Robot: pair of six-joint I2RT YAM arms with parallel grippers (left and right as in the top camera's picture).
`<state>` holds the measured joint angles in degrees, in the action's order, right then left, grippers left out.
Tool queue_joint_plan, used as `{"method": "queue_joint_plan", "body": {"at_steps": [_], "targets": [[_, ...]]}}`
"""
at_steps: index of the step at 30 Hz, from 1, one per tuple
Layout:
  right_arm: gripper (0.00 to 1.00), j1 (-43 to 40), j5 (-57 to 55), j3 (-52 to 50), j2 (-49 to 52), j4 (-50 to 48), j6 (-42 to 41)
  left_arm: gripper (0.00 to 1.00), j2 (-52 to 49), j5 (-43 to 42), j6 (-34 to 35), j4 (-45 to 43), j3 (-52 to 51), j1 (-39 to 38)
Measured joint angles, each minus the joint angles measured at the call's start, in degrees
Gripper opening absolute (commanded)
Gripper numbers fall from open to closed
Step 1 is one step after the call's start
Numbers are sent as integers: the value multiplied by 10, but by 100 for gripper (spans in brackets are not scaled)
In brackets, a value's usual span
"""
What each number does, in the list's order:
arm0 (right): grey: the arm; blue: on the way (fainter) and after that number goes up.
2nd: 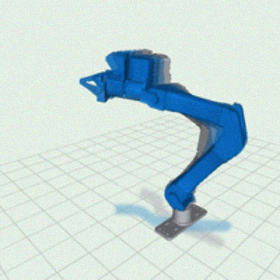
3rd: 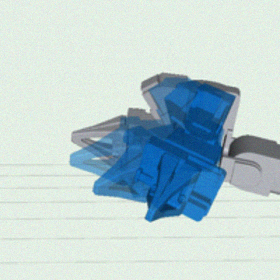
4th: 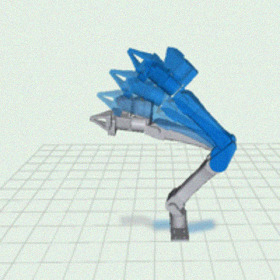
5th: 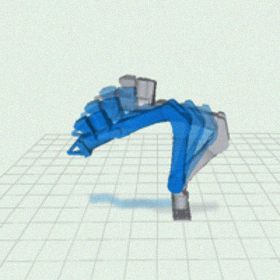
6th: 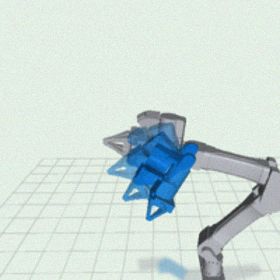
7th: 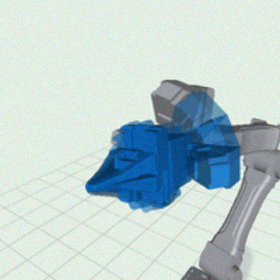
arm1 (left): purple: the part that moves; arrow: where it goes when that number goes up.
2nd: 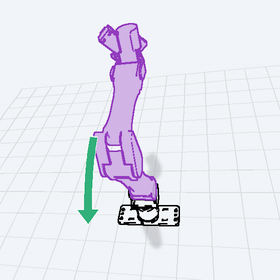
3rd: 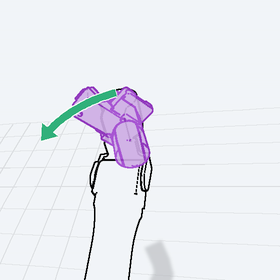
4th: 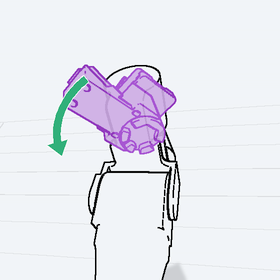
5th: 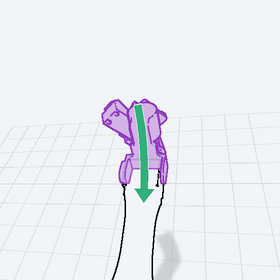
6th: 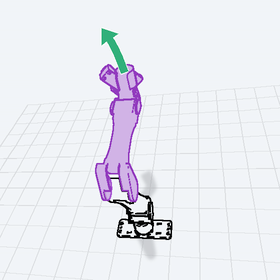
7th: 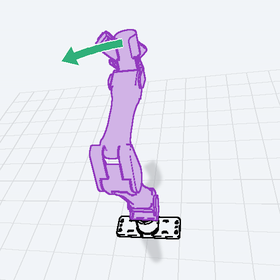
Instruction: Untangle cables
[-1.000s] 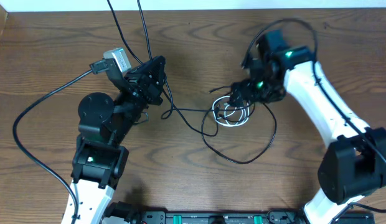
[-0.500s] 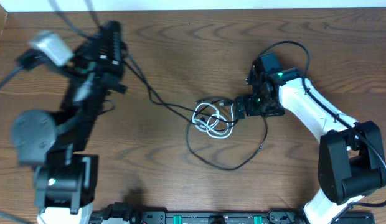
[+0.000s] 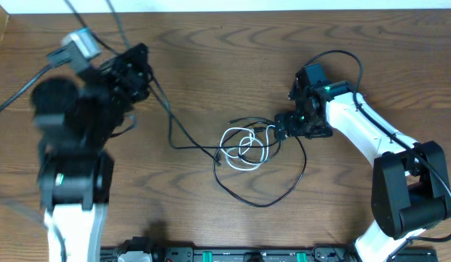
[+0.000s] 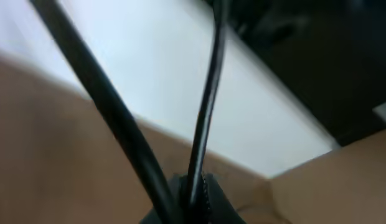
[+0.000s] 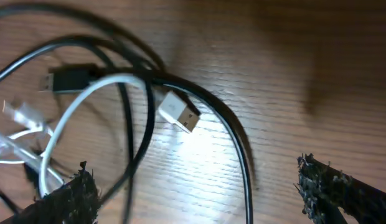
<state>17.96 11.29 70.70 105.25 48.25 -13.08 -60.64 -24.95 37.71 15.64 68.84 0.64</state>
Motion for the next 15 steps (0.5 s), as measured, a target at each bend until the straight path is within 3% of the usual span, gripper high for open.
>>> {"method": "queue_joint_plan", "body": {"at_steps": [5, 9, 10, 12, 13, 14, 15], "targets": [[99, -8, 15, 0, -11, 1, -1, 7, -91, -45, 24, 9, 0, -11], [99, -33, 30, -4, -80, 3, -6, 8, -137, -60, 32, 5, 0, -17], [95, -38, 39, -4, -103, 3, -6, 8, -145, -60, 37, 4, 0, -17], [79, -42, 59, -4, -154, 9, -10, 7, -158, -55, 45, 0, 0, -17], [64, -36, 65, -4, -175, 16, -14, 7, -162, -51, 47, -6, 0, -17], [38, -28, 70, -5, -186, 21, -16, 8, -165, -47, 50, -10, 0, -17], [17, -12, 78, -9, -197, 24, -18, 8, -167, -43, 52, -11, 0, -17]]}}
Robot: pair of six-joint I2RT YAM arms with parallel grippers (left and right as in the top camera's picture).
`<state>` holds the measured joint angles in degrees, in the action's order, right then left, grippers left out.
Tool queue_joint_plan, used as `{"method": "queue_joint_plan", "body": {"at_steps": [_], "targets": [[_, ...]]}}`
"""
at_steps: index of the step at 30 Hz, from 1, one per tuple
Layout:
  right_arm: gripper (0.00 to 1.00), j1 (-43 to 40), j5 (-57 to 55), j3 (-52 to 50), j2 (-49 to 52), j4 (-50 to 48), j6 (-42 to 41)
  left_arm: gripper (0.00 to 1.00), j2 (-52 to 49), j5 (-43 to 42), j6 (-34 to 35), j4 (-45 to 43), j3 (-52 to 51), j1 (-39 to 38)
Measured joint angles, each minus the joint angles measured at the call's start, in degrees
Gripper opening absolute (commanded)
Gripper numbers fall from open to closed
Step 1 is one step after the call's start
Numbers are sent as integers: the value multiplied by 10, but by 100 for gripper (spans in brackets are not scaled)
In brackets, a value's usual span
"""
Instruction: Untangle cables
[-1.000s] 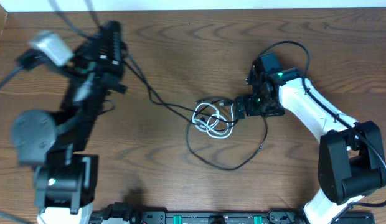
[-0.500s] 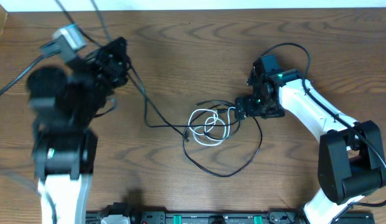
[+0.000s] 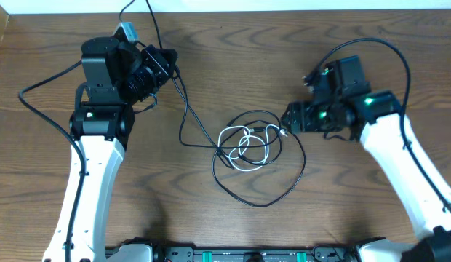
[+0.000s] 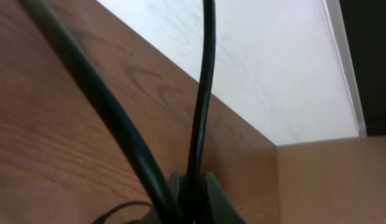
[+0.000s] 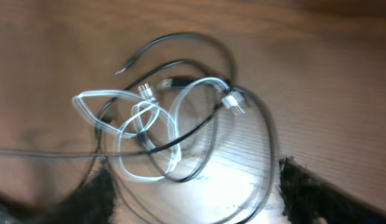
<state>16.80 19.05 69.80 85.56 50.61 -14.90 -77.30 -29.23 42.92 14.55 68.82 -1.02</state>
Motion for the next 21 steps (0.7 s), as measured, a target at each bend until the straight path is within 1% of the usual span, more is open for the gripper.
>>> {"method": "queue_joint_plan", "body": {"at_steps": [1, 4, 8, 12, 13, 18, 21], "targets": [[1, 18, 4, -7, -4, -2, -5, 7, 0, 6, 2, 0, 0, 0], [1, 71, 2, -45, 0, -12, -31, 8, 0, 16, 6, -2, 0, 0], [1, 123, -14, -110, 11, -61, -82, 8, 0, 24, 7, -2, 0, 0], [1, 158, -20, -151, 12, -170, -104, 7, 0, 26, 8, -2, 0, 0], [1, 168, -20, -165, 12, -214, -111, 8, 0, 26, 8, -2, 0, 0], [1, 195, -37, -238, 23, -370, -137, 7, 0, 21, 23, -1, 0, 0], [1, 195, -79, -264, 51, -414, -148, 7, 0, 1, 26, -2, 0, 0]]}}
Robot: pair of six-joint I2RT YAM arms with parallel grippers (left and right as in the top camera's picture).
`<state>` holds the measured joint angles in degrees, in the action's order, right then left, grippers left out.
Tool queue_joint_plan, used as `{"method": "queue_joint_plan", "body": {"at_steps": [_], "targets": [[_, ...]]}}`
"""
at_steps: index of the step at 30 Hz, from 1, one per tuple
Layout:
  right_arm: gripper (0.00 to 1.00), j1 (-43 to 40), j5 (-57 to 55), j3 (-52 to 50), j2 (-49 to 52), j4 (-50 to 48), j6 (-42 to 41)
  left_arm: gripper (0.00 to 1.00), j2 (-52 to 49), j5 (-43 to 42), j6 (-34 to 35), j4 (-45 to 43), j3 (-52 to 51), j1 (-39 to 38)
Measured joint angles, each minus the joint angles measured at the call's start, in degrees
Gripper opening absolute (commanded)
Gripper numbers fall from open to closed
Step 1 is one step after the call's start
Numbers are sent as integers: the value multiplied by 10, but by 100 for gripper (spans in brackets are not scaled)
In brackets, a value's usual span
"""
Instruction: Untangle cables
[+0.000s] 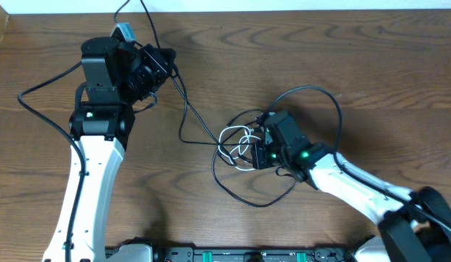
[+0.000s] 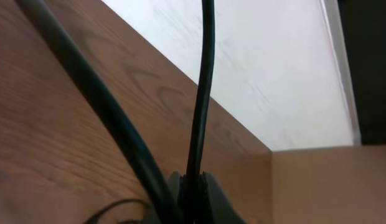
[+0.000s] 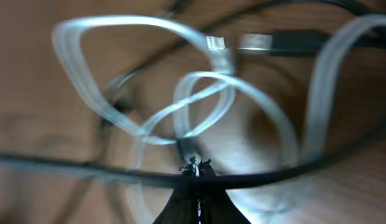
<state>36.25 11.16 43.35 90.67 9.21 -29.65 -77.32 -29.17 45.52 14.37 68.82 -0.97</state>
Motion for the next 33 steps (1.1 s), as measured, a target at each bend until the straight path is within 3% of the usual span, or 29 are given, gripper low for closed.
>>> {"method": "queue_joint_plan", "body": {"at_steps": [6, 16, 28, 33], "targets": [[1, -26, -93, -8, 44, -1, -7, 7, 7, -80, 9, 0, 0, 35], [1, -187, -162, -3, 41, 47, -1, 7, 56, -174, 8, 0, 16, 229], [1, -296, -150, -2, 32, 77, 50, 7, 5, -187, -82, 96, 18, 238], [1, -358, -167, -2, 18, 122, 58, 7, 2, -150, -113, 106, 18, 238]]}}
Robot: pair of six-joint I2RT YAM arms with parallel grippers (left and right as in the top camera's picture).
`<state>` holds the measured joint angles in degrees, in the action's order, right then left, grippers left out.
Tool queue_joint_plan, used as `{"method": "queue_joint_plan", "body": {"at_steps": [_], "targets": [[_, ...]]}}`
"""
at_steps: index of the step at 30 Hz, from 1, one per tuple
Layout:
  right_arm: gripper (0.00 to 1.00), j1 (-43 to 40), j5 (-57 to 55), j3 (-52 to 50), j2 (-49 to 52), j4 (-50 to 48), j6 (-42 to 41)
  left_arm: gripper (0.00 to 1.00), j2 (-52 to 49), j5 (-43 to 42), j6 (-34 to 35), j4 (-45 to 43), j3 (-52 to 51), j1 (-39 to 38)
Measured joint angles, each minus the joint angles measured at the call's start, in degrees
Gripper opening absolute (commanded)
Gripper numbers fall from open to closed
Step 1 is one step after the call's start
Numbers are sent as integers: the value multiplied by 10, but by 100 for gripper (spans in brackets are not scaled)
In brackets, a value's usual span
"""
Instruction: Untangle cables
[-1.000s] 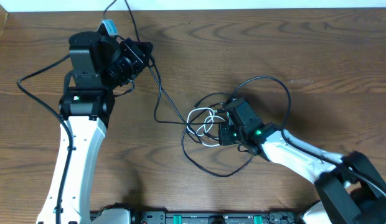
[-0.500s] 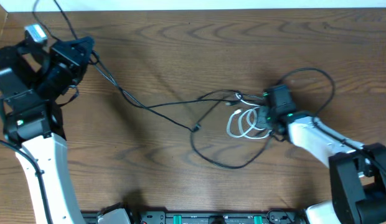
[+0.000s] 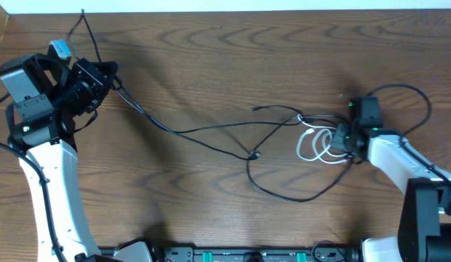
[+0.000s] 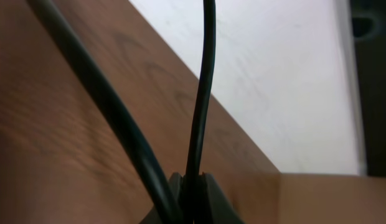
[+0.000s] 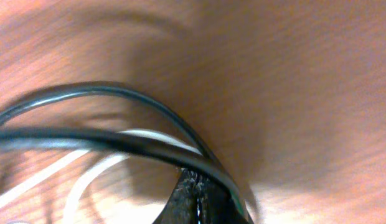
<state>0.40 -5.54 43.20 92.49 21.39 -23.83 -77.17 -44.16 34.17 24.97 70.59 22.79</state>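
A thin black cable (image 3: 174, 131) runs taut from my left gripper (image 3: 94, 76) at the far left to the table's middle, then loops loosely toward the right. My left gripper (image 4: 194, 190) is shut on this black cable (image 4: 202, 112). The white cable (image 3: 318, 144) lies coiled at the right, next to my right gripper (image 3: 344, 138). In the right wrist view the right gripper (image 5: 196, 196) is shut, with the white cable (image 5: 87, 168) leading into its fingers and a black cable (image 5: 118, 144) crossing just in front.
The wooden table (image 3: 211, 58) ends at a white strip along the far edge (image 3: 284, 4). A black rail with green parts (image 3: 233, 256) lines the front edge. The right arm's own black lead (image 3: 407, 94) arcs above its wrist.
My left gripper has moved to the far left with the black cable, which is now stretched out. My right gripper has moved right from the centre, and the white coil is with it.
At first my left gripper held the black cable at the left and my right gripper stood open beside the tangle of black and white cables. It then stood open farther right, then shut inside the tangle. Now the white coil sits right of the stretched black cable.
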Motion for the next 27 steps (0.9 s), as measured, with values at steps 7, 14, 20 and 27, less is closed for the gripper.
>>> {"method": "queue_joint_plan", "body": {"at_steps": [7, 14, 20, 27], "targets": [[7, -74, 130, 0, -39, -5, 77, 8, 0, 44, -16, 59, 0, -19], [34, -75, 234, 2, -147, 4, 112, 8, 0, -50, -119, 58, 0, -133], [47, -73, 279, 10, -237, 36, 53, 8, 0, -120, -204, 16, 0, -233], [51, 0, 378, 7, -211, 64, -61, 8, 0, -140, -229, -17, 0, -281]]}}
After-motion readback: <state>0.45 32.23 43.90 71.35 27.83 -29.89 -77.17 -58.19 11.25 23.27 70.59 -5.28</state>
